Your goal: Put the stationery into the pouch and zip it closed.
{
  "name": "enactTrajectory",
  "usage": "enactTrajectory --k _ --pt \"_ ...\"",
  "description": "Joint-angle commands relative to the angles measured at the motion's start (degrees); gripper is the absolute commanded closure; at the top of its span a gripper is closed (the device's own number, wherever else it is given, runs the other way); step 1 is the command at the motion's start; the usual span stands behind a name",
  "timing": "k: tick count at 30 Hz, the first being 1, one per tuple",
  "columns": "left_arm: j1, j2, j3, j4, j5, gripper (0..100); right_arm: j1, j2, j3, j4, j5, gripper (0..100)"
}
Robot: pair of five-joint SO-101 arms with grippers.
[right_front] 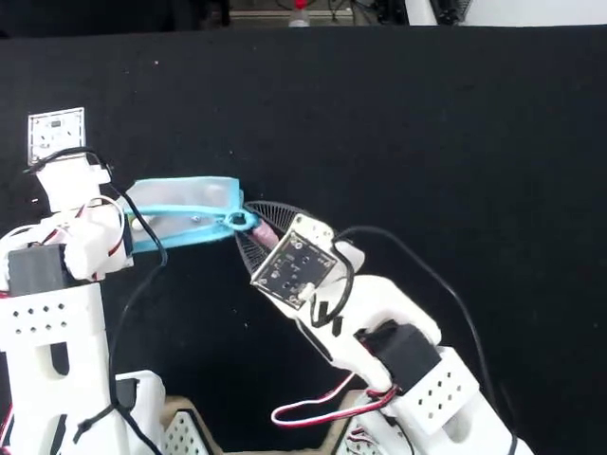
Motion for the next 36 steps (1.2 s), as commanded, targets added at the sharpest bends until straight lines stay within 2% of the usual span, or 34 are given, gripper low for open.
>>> enactTrajectory --k 1,12,18,24,29,36 --pt "-0.48 -1.23 -6.37 -0.09 0.35 97 -0.35 2.51 -8.92 2.02 0.62 98.8" --pt "-0.4 -2.46 -9.1 -0.53 0.26 97 -0.62 18.68 -27.21 10.11 0.62 98.8" --pt "-0.48 0.09 -12.18 -0.18 0.44 84 -0.35 21.76 -28.0 10.11 0.35 98.8" --pt "-3.65 2.55 -17.89 -0.26 0.7 86 -0.35 22.11 -29.67 13.54 -0.18 98.8" --pt "-4.44 2.29 -21.93 -0.18 0.7 86 0.09 22.55 -33.63 13.98 -3.96 98.8" --pt "-4.97 2.2 -23.96 0.18 0.7 86 0.26 32.22 -38.64 13.98 -3.78 98.8"
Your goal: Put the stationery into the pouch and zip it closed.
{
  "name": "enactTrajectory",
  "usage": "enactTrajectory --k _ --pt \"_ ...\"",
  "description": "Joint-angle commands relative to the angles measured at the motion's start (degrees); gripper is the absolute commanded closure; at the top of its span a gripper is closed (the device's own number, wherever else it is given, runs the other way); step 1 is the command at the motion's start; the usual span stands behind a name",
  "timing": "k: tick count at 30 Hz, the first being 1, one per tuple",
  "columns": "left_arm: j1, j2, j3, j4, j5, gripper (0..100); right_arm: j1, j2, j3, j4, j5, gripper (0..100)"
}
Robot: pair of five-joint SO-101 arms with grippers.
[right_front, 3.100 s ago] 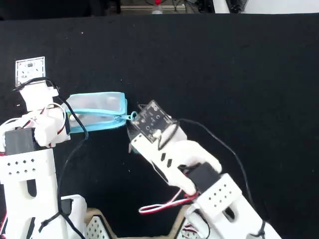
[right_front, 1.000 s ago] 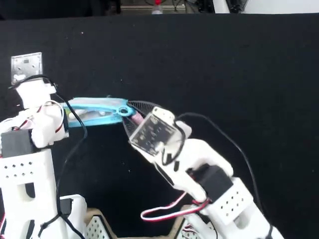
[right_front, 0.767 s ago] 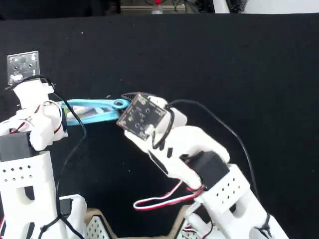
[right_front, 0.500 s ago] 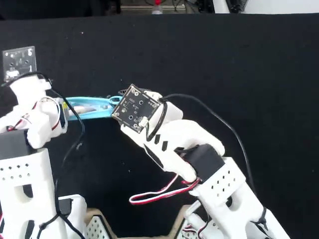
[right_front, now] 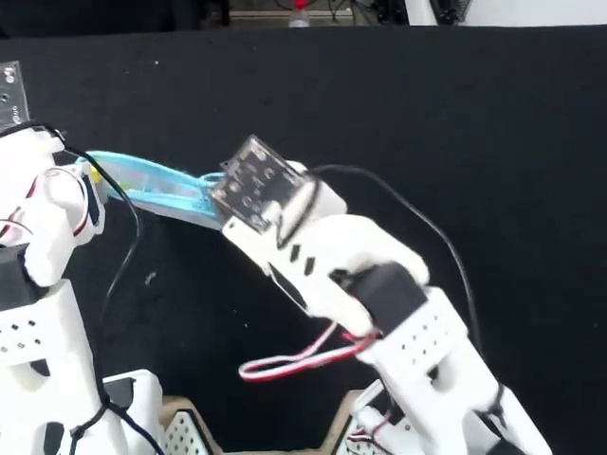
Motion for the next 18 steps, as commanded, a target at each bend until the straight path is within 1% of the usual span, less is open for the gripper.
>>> enactTrajectory --k 1,7,13,15,18 --pt "-1.01 -0.18 -4.09 1.05 0.44 86 0.53 6.02 -6.64 0.09 -0.44 98.8" --pt "-1.01 -0.18 -8.22 6.86 0.18 86 0.53 10.24 -12.44 0.09 -0.44 98.8" --pt "-1.01 -0.18 -13.67 15.3 0.18 86 0.7 10.86 -13.14 0.09 -0.44 98.8" --pt "-1.01 -0.18 -14.29 18.37 0.0 86 2.11 10.95 -13.14 0.09 -0.44 98.8" --pt "-1.01 -0.18 -14.2 21.1 -3.96 86 4.04 11.03 -12.79 -1.23 -0.44 98.8"
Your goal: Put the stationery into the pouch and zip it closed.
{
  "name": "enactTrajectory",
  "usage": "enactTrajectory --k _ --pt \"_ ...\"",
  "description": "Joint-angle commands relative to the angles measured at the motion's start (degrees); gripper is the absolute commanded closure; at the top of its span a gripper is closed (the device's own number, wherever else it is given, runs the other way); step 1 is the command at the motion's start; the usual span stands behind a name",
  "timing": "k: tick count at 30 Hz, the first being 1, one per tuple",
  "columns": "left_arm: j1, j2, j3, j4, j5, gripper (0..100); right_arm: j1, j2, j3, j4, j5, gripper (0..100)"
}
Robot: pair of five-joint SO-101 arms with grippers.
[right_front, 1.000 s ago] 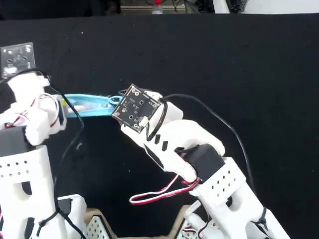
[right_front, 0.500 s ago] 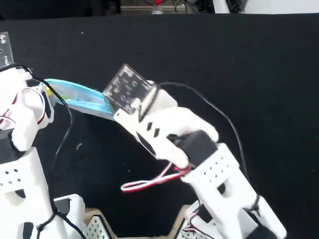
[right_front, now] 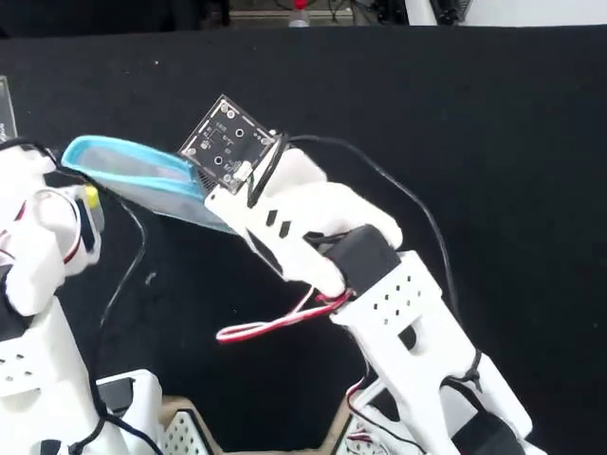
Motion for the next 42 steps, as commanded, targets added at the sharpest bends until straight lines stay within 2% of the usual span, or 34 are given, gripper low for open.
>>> enactTrajectory --k 1,6,8,11,17,21,28,31,36,42 --pt "-0.57 -0.18 -2.68 3.52 -5.63 86 3.16 0.13 -3.03 -1.32 -0.44 98.8" --pt "0.22 0.35 1.1 3.08 -11.08 86 2.99 -0.04 -1.63 -1.14 -0.53 98.8" --pt "2.42 0.53 5.23 -1.14 -10.99 86 2.99 -0.22 -0.84 -1.05 -0.79 98.8" --pt "4.0 -0.18 13.67 -13.01 -10.81 86 2.81 -0.92 0.57 -0.09 -0.79 98.8" --pt "3.91 -0.18 25.8 -36.84 1.41 86 -3.08 -9.01 5.58 2.11 -0.44 98.8" --pt "4.88 -0.18 28.62 -43.34 7.03 86 -6.15 -14.29 9.45 1.76 -0.44 98.8" --pt "13.93 -0.18 27.47 -46.07 8.7 86 -7.03 -15.43 9.71 1.67 -0.44 98.8" --pt "15.78 -0.18 27.65 -46.86 8.7 86 -6.59 -15.6 9.54 1.93 -0.44 98.8" --pt "14.11 -1.41 27.12 -39.38 8.44 86 -4.13 -15.52 9.54 1.58 -0.26 98.8" --pt "10.42 -12.22 27.74 -26.55 8.26 86 -0.35 -15.08 9.89 -4.13 -0.26 98.8"
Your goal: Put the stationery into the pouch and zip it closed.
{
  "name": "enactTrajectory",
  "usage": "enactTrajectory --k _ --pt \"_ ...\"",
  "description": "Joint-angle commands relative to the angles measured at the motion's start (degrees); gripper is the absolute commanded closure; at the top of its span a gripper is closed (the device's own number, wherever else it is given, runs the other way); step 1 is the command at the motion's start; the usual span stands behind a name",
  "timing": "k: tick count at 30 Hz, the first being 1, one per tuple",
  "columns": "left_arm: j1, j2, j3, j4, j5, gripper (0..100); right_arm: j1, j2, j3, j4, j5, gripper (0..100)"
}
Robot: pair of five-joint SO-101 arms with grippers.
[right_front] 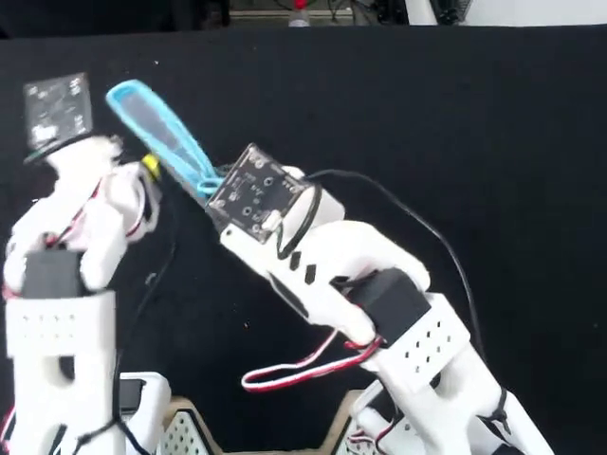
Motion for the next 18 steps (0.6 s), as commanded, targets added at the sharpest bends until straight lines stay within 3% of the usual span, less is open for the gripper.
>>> enactTrajectory --k 1,5,11,18 --pt "-1.8 -10.11 -1.71 9.32 0.09 86 2.37 -1.45 -0.75 -4.66 0.09 98.8" --pt "0.57 -18.11 3.12 11.16 0.09 86 2.02 -1.45 -0.75 -5.01 0.09 98.8" --pt "15.43 -29.63 15.25 10.64 -3.25 78 2.02 -1.45 -0.75 -4.66 0.09 98.8" --pt "17.01 -44.13 32.48 -6.51 -3.08 78 2.02 -1.45 -0.75 -4.57 0.0 98.8"
